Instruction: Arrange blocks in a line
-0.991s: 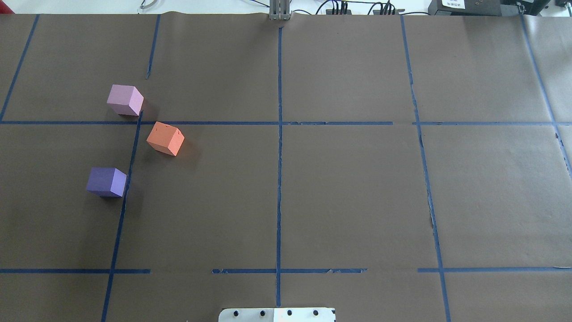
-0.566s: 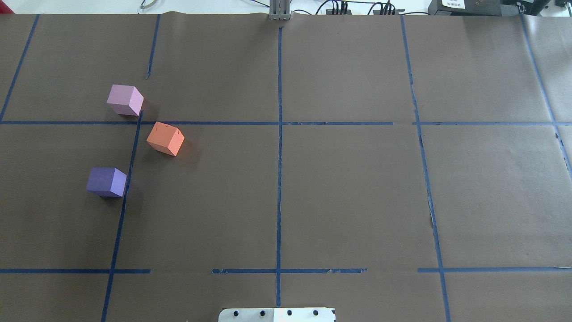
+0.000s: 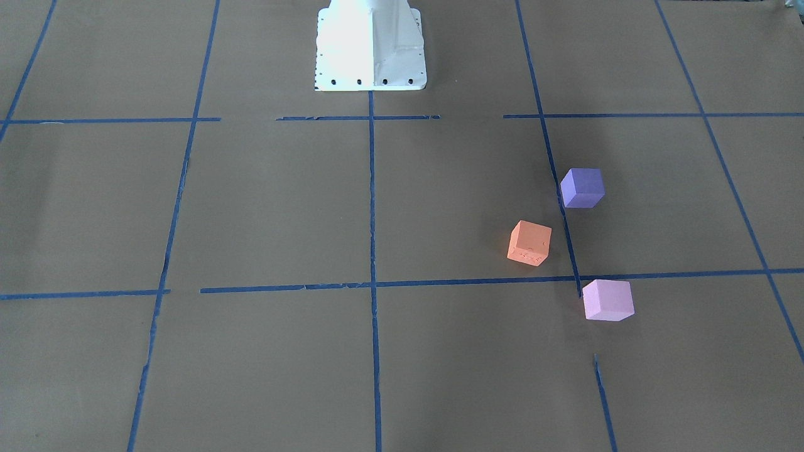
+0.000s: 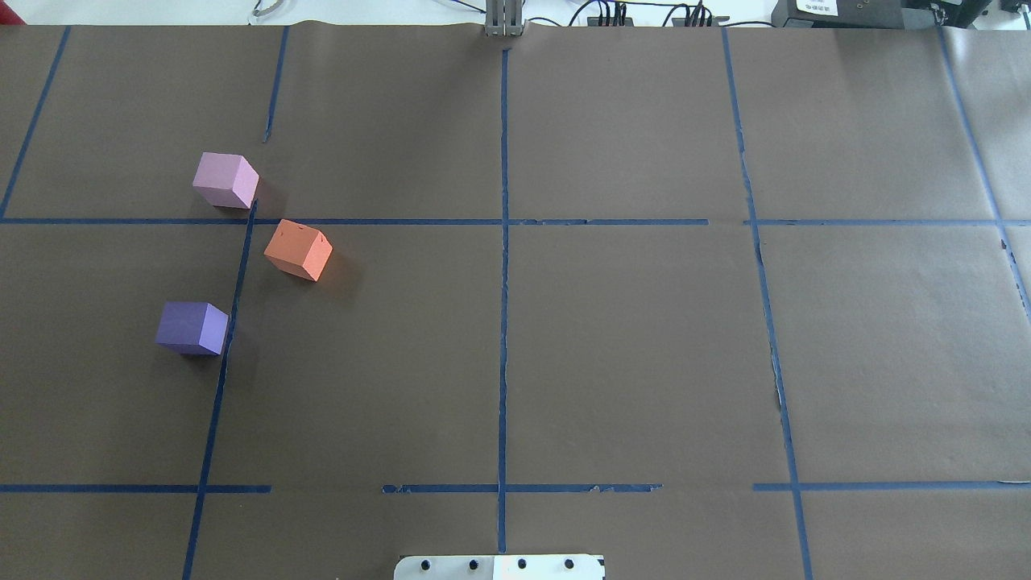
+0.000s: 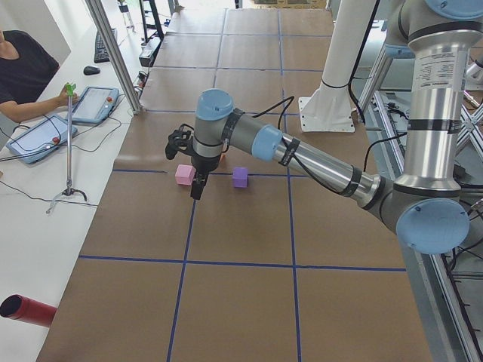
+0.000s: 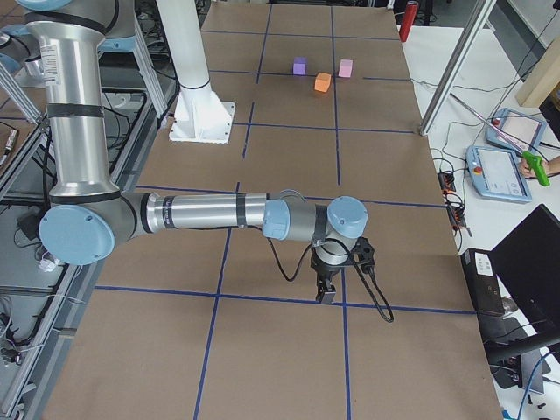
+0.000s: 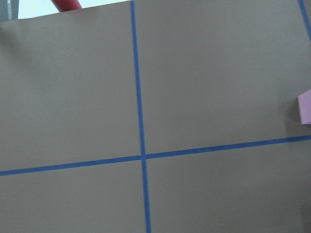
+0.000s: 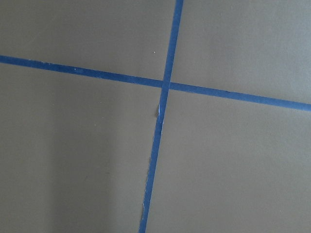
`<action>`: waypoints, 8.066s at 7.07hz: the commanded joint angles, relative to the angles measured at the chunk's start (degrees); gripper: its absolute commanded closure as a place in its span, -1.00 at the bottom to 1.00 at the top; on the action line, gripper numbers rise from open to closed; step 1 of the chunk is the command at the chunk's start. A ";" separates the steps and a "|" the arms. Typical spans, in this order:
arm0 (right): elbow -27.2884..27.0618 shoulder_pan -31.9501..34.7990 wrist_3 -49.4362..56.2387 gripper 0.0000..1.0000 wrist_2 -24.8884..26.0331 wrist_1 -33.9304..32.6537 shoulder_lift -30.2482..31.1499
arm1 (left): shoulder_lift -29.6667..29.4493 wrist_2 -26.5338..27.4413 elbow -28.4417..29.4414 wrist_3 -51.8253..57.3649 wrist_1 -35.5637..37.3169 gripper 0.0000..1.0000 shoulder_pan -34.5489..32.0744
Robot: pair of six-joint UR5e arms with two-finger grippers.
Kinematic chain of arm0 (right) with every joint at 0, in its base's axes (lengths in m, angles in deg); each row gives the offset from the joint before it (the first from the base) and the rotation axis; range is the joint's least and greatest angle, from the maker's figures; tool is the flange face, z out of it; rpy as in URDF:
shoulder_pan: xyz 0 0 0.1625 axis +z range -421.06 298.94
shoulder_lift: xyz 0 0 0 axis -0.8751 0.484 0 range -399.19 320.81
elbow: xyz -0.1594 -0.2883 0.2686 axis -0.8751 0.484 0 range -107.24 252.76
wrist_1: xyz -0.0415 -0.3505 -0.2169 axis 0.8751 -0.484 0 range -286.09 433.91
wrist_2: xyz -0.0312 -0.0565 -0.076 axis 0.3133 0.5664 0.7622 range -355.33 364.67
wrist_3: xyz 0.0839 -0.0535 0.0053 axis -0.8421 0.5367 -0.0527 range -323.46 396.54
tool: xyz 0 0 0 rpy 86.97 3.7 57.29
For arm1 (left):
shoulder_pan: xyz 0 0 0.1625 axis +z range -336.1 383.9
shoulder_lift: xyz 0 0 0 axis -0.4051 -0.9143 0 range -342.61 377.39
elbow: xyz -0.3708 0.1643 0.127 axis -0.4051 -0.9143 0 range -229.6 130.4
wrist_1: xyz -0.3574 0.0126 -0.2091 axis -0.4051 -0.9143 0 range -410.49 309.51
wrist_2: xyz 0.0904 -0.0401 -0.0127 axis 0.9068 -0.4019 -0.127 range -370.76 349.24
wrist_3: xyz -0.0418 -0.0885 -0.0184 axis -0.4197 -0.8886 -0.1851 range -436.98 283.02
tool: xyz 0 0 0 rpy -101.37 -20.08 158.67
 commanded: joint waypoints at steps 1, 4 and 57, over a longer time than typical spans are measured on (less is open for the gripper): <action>0.00 0.00 0.00 -1.00 0.00 0.00 0.00 | -8.52 3.20 1.87 -5.37 1.61 -1.00 12.68; 0.00 0.00 0.00 -1.00 0.00 0.00 0.00 | -24.13 4.36 13.49 -3.82 11.12 -0.98 20.70; 0.00 0.00 0.00 -1.00 0.00 0.00 0.00 | -18.51 -2.05 31.60 -24.65 -17.71 1.00 24.94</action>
